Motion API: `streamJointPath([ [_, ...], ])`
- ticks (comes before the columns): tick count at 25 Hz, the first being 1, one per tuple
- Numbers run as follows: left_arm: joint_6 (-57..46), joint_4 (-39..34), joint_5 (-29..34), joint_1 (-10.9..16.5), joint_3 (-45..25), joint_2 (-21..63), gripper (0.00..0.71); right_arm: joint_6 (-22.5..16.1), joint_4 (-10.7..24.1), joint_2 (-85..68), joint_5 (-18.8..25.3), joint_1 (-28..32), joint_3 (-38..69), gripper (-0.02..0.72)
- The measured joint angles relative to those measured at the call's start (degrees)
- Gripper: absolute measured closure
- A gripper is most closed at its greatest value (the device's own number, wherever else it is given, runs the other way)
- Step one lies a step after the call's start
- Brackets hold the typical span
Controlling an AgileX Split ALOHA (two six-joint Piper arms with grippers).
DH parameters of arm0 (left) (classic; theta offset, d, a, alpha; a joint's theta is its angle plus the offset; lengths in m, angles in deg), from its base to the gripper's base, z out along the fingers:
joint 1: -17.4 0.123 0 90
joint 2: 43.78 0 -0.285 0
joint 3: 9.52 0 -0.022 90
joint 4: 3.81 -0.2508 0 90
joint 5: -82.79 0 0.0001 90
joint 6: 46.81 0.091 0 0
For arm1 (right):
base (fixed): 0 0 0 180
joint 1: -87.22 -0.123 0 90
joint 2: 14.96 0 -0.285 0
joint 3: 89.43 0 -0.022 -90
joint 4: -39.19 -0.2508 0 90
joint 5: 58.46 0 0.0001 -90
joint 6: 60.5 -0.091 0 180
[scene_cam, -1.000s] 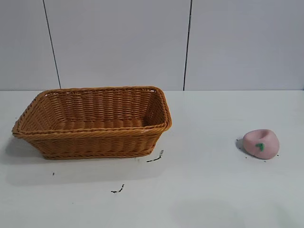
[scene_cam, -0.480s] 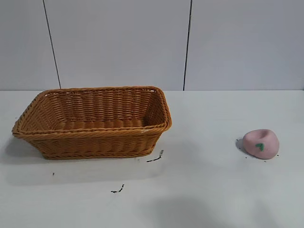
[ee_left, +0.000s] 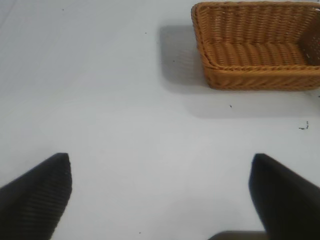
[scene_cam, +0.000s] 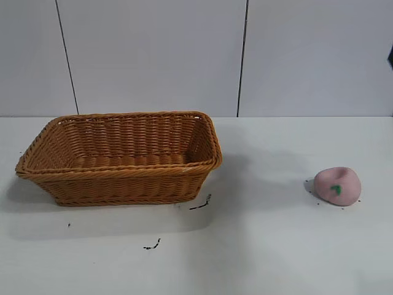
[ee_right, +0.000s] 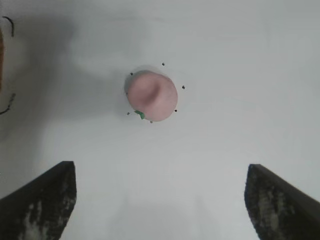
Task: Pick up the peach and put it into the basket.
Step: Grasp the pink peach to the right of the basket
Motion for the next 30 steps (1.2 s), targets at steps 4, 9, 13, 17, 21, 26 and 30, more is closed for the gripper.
streamJointPath([
  [4, 0.0, 0.0, 0.0, 0.0, 0.0, 0.0, 0.017, 0.7, -0.4, 6.9, -3.7, -0.2, -0.5, 0.070],
  [9, 0.0, 0.0, 0.0, 0.0, 0.0, 0.0, 0.017, 2.5, -0.7, 9.3, -5.5, -1.6, -0.5, 0.070],
  [13, 0.0, 0.0, 0.0, 0.0, 0.0, 0.0, 0.017, 1.5, -0.9, 9.3, -7.9, -2.2, -0.5, 0.070],
  [17, 0.0, 0.0, 0.0, 0.0, 0.0, 0.0, 0.017, 0.3, -0.5, 9.8, -8.3, -2.2, -0.5, 0.070],
  [21, 0.0, 0.0, 0.0, 0.0, 0.0, 0.0, 0.017, 0.0, -0.4, 12.5, -9.2, -2.2, -0.5, 0.070],
  [26, 0.0, 0.0, 0.0, 0.0, 0.0, 0.0, 0.017, 0.0, -0.3, 15.1, -10.3, -2.2, -0.5, 0.070],
  [30, 0.0, 0.0, 0.0, 0.0, 0.0, 0.0, 0.017, 0.0, -0.3, 15.6, -10.5, -2.2, -0.5, 0.073],
])
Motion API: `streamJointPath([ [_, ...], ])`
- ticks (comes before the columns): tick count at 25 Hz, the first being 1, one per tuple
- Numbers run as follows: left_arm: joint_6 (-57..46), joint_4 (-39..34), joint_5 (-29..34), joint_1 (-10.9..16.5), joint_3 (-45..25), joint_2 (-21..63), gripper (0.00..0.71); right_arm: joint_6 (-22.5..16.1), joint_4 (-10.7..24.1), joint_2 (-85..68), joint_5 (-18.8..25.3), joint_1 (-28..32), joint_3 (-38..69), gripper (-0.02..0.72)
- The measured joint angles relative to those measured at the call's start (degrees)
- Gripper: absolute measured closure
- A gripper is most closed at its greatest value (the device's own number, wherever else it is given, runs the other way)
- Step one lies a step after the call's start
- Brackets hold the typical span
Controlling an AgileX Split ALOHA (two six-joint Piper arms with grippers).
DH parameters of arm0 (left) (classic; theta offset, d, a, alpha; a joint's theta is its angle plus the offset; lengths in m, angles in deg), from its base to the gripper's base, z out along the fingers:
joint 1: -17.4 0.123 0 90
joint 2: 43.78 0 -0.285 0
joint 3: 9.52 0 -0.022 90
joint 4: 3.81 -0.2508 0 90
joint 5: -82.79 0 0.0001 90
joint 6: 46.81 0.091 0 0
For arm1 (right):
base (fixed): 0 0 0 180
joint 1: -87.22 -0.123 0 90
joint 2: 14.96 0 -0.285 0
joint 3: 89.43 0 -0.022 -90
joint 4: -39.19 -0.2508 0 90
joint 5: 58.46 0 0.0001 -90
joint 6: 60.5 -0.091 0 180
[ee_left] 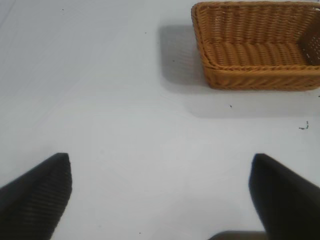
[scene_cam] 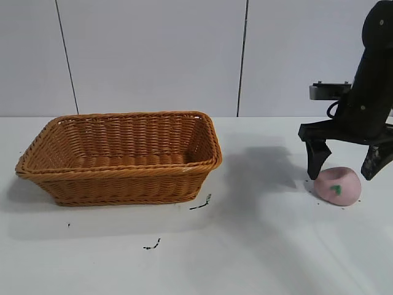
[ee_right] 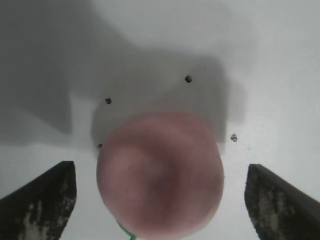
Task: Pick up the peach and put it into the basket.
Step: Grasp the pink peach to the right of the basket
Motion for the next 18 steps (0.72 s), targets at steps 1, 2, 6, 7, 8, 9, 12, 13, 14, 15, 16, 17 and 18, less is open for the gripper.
streamJointPath([
  [1, 0.0, 0.0, 0.0, 0.0, 0.0, 0.0, 0.017, 0.0, 0.0, 0.0, -0.1, 0.0, 0.0, 0.083],
  [2, 0.0, 0.0, 0.0, 0.0, 0.0, 0.0, 0.017, 0.0, 0.0, 0.0, -0.2, 0.0, 0.0, 0.118],
  [6, 0.0, 0.0, 0.0, 0.0, 0.0, 0.0, 0.017, 0.0, 0.0, 0.0, -0.1, 0.0, 0.0, 0.514],
  [7, 0.0, 0.0, 0.0, 0.0, 0.0, 0.0, 0.017, 0.0, 0.0, 0.0, 0.2, 0.0, -0.1, 0.626],
  [8, 0.0, 0.0, 0.0, 0.0, 0.0, 0.0, 0.017, 0.0, 0.1, -0.2, 0.4, 0.0, -0.2, 0.682],
  [9, 0.0, 0.0, 0.0, 0.0, 0.0, 0.0, 0.017, 0.0, 0.2, -0.5, 0.8, 0.0, -0.4, 0.718],
  [12, 0.0, 0.0, 0.0, 0.0, 0.0, 0.0, 0.017, 1.2, 0.4, -2.0, 3.3, 0.0, -1.7, 0.720],
  [13, 0.0, 0.0, 0.0, 0.0, 0.0, 0.0, 0.017, 1.4, 0.4, -2.8, 4.6, 0.0, -2.7, 0.720],
  [14, 0.0, 0.0, 0.0, 0.0, 0.0, 0.0, 0.017, 1.5, 0.4, -3.9, 6.5, 0.0, -4.1, 0.720],
  [15, 0.0, 0.0, 0.0, 0.0, 0.0, 0.0, 0.017, 1.6, 0.4, -5.1, 8.0, 0.0, -5.5, 0.720],
  [16, 0.0, 0.0, 0.0, 0.0, 0.0, 0.0, 0.017, 1.6, 0.4, -6.5, 9.8, 0.0, -7.5, 0.720],
  [17, 0.0, 0.0, 0.0, 0.0, 0.0, 0.0, 0.017, 1.6, 0.4, -7.7, 11.7, 0.0, -9.8, 0.720],
  [18, 0.0, 0.0, 0.0, 0.0, 0.0, 0.0, 0.017, 1.6, 0.4, -9.0, 13.5, 0.0, -12.2, 0.720],
])
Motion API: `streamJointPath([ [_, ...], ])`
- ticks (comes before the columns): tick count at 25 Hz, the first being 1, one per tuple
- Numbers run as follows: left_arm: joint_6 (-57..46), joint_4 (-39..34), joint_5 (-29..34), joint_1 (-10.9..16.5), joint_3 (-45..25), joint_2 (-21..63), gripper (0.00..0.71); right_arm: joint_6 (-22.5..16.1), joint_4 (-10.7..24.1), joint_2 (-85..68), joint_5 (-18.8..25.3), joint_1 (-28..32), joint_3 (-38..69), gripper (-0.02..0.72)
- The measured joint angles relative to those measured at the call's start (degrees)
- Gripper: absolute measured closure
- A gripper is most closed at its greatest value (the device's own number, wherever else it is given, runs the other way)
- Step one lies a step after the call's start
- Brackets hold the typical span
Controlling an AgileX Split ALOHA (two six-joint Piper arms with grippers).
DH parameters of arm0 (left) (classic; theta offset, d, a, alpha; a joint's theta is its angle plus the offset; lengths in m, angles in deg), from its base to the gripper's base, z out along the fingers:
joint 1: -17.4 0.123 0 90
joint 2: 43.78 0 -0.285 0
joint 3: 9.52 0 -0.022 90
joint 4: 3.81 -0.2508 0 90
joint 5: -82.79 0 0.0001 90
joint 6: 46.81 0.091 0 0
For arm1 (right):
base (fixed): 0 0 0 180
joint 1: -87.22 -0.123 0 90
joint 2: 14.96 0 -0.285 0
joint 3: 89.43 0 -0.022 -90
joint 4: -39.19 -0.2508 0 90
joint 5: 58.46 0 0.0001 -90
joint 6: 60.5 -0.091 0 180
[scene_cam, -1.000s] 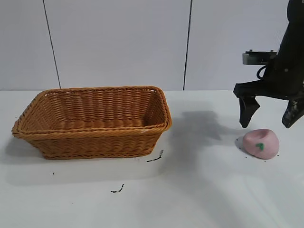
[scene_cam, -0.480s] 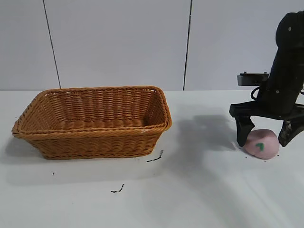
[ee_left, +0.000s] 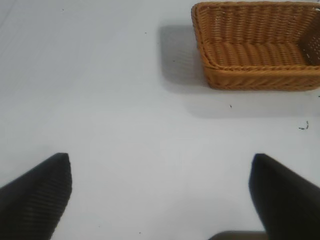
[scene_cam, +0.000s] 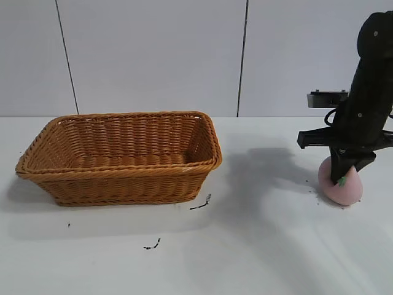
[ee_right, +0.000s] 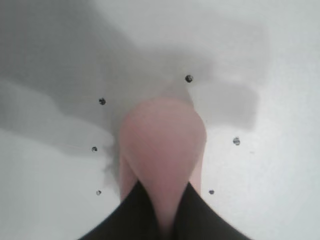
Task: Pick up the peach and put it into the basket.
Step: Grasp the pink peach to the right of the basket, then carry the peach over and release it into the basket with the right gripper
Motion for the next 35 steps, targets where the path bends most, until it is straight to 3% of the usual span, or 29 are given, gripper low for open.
streamJointPath([
  [5, 0.0, 0.0, 0.0, 0.0, 0.0, 0.0, 0.017, 0.0, 0.2, -2.4, 7.0, -0.6, -10.9, 0.720],
  [9, 0.0, 0.0, 0.0, 0.0, 0.0, 0.0, 0.017, -0.8, 0.2, -1.8, 7.8, -3.7, -17.5, 0.720],
  [14, 0.0, 0.0, 0.0, 0.0, 0.0, 0.0, 0.017, -1.6, 0.2, 2.8, 10.6, -11.7, -27.6, 0.720],
  [20, 0.0, 0.0, 0.0, 0.0, 0.0, 0.0, 0.017, -1.6, -0.3, 10.2, 10.6, -23.9, -38.1, 0.720],
  [24, 0.0, 0.0, 0.0, 0.0, 0.0, 0.0, 0.017, -1.6, -0.5, 14.2, 9.5, -30.3, -39.1, 0.720],
  [27, 0.0, 0.0, 0.0, 0.0, 0.0, 0.0, 0.017, -1.3, -0.5, 18.8, 6.3, -32.9, -39.1, 0.720],
  [32, 0.0, 0.0, 0.0, 0.0, 0.0, 0.0, 0.017, -1.2, -0.3, 26.9, -0.6, -33.8, -39.1, 0.720],
  [35, 0.0, 0.0, 0.0, 0.0, 0.0, 0.0, 0.017, -1.2, 0.9, 30.0, -1.5, -33.8, -39.1, 0.720],
])
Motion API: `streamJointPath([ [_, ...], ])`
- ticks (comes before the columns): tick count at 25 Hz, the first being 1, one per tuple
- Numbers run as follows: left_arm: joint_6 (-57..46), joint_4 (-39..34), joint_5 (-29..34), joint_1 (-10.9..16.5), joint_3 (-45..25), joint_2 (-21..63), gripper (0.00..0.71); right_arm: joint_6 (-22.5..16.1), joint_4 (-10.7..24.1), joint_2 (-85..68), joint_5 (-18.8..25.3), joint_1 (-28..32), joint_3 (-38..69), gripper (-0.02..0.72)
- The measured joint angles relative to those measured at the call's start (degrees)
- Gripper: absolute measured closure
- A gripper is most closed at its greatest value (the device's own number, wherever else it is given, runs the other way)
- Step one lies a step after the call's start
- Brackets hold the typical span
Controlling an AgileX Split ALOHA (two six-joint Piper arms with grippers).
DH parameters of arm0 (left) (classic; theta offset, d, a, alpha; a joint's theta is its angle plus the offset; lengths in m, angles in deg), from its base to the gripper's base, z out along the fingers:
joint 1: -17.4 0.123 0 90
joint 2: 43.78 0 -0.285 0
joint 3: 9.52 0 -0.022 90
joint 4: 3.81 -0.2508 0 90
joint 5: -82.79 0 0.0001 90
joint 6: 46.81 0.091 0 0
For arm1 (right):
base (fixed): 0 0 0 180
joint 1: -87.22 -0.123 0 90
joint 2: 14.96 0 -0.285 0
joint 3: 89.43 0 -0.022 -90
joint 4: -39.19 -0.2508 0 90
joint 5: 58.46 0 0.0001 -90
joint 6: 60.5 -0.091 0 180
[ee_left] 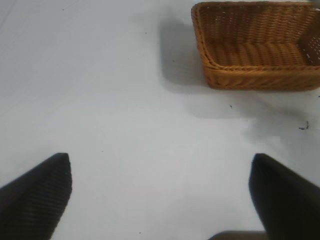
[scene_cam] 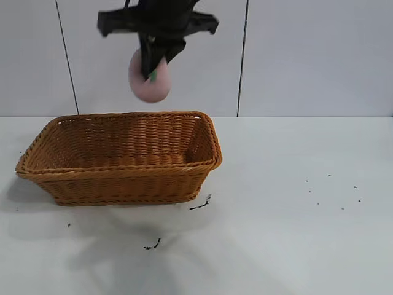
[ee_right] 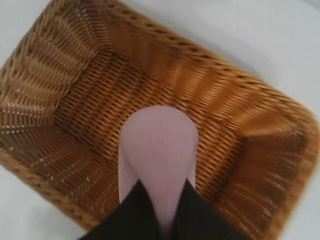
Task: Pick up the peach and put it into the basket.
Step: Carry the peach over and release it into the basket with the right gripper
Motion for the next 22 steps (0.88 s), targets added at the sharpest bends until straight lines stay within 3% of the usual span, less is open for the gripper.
streamJointPath([
  [3, 0.0, 0.0, 0.0, 0.0, 0.0, 0.0, 0.017, 0.0, 0.0, 1.1, 0.0, 0.0, 0.1, 0.716],
  [5, 0.0, 0.0, 0.0, 0.0, 0.0, 0.0, 0.017, 0.0, 0.0, 1.1, 0.0, 0.0, 0.1, 0.648],
  [6, 0.0, 0.0, 0.0, 0.0, 0.0, 0.0, 0.017, 0.0, 0.0, 1.1, 0.1, 0.0, 0.1, 0.560],
  [9, 0.0, 0.0, 0.0, 0.0, 0.0, 0.0, 0.017, 0.1, 0.0, 0.9, 1.4, 0.0, 0.1, 0.202],
  [10, 0.0, 0.0, 0.0, 0.0, 0.0, 0.0, 0.017, 0.5, 0.0, 0.8, 1.6, 0.0, 0.1, 0.122],
  [12, 0.0, 0.0, 0.0, 0.0, 0.0, 0.0, 0.017, 1.3, -0.3, 0.0, 1.8, 0.0, 0.1, 0.049],
  [22, 0.0, 0.0, 0.0, 0.0, 0.0, 0.0, 0.017, 2.3, -0.7, -11.1, 6.5, 3.2, 0.0, 0.015],
])
